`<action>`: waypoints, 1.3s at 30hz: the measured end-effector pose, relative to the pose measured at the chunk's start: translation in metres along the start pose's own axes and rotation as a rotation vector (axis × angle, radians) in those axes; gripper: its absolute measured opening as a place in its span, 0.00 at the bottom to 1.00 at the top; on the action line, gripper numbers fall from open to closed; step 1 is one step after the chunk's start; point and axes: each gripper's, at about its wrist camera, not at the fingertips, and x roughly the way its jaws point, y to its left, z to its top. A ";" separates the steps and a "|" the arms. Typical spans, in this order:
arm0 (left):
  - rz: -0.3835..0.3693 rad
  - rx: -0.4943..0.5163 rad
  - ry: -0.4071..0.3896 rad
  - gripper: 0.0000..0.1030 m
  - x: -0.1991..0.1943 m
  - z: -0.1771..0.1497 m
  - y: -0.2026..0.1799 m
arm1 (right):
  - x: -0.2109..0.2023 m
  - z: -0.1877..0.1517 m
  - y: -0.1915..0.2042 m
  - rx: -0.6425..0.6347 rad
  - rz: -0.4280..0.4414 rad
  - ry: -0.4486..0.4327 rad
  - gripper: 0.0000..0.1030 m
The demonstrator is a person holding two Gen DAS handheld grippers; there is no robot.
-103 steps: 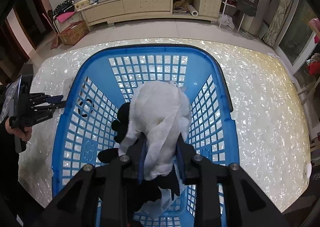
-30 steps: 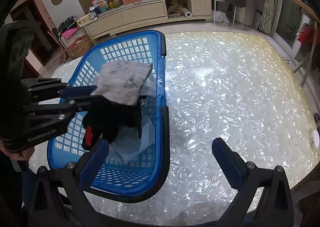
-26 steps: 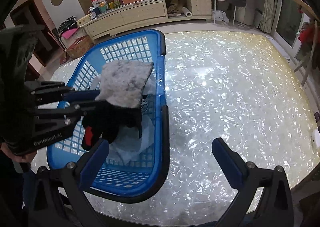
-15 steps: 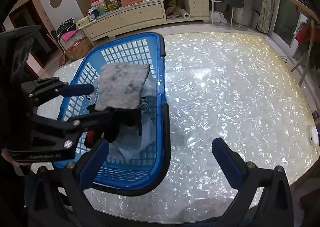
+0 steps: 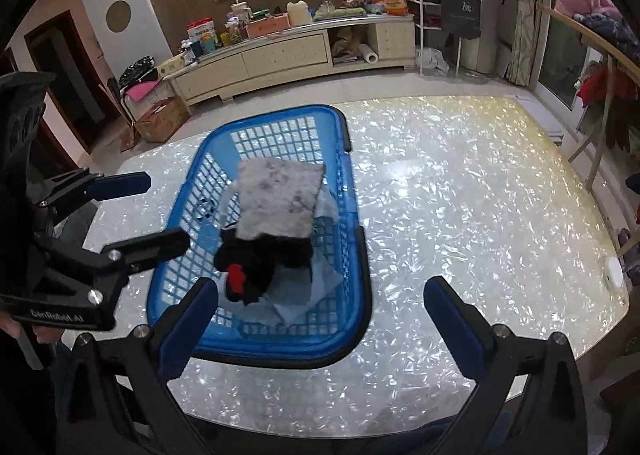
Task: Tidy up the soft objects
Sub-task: 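Carry the grey felt pad into the blue basket and open the left gripper, then move the right gripper to the black rubber ring on the table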
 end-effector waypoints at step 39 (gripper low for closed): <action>0.204 -0.286 -0.038 1.00 -0.085 -0.143 0.181 | 0.085 0.034 0.192 -0.396 0.124 0.067 1.00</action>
